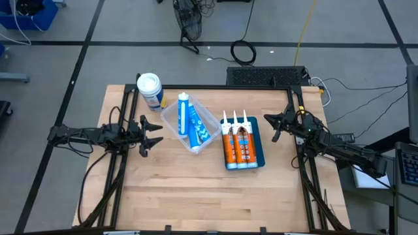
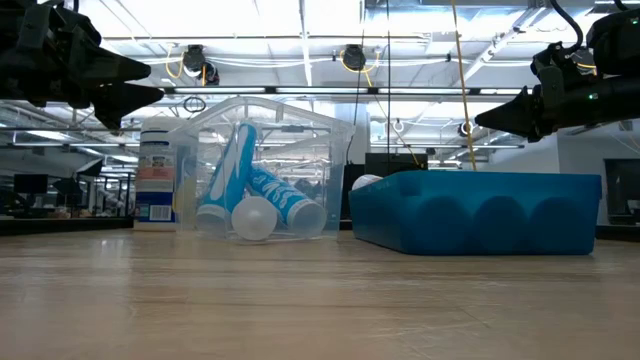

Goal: Pick & place silicon tubes, Sealant and Lysol wipes
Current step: Return to Home Position

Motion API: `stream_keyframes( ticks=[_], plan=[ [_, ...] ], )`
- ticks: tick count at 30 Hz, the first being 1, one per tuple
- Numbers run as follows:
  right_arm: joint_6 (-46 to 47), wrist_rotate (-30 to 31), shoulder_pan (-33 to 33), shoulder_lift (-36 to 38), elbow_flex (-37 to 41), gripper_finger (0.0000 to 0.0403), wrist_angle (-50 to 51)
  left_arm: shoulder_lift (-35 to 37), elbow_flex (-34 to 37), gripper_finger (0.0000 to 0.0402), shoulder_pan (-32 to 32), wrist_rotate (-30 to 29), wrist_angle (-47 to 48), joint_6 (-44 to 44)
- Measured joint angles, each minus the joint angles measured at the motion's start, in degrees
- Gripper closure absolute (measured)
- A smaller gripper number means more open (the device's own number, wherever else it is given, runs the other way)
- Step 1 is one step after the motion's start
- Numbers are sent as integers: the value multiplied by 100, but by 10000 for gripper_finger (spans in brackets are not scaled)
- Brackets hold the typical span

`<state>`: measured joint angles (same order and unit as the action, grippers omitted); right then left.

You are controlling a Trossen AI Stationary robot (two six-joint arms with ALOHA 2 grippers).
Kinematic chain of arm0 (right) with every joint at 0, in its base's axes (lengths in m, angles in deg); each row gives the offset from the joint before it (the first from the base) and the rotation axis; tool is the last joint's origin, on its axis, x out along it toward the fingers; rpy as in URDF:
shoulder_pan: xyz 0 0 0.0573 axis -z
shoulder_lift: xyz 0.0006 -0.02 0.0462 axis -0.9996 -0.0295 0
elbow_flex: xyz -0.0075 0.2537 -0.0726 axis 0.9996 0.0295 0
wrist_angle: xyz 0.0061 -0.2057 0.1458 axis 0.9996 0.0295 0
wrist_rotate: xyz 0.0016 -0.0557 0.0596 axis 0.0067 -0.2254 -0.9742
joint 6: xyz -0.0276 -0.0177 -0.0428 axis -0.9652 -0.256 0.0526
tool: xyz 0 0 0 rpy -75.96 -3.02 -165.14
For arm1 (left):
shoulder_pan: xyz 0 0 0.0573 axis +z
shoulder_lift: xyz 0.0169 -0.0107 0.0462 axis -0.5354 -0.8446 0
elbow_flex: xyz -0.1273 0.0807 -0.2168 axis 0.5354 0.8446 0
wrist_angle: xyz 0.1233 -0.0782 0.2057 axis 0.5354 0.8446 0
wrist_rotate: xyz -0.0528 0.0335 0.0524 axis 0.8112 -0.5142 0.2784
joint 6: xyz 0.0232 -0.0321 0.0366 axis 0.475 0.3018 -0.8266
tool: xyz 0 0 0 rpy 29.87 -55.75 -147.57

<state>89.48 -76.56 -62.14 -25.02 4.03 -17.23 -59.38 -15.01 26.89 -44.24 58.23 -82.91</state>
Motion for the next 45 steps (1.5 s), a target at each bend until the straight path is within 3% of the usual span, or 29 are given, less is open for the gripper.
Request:
stream_keyframes(
  ticks=[45],
  plan=[
    [0, 0, -1, 0, -2, 403, 0, 1, 2, 149, 0, 0, 0, 0]
  ],
)
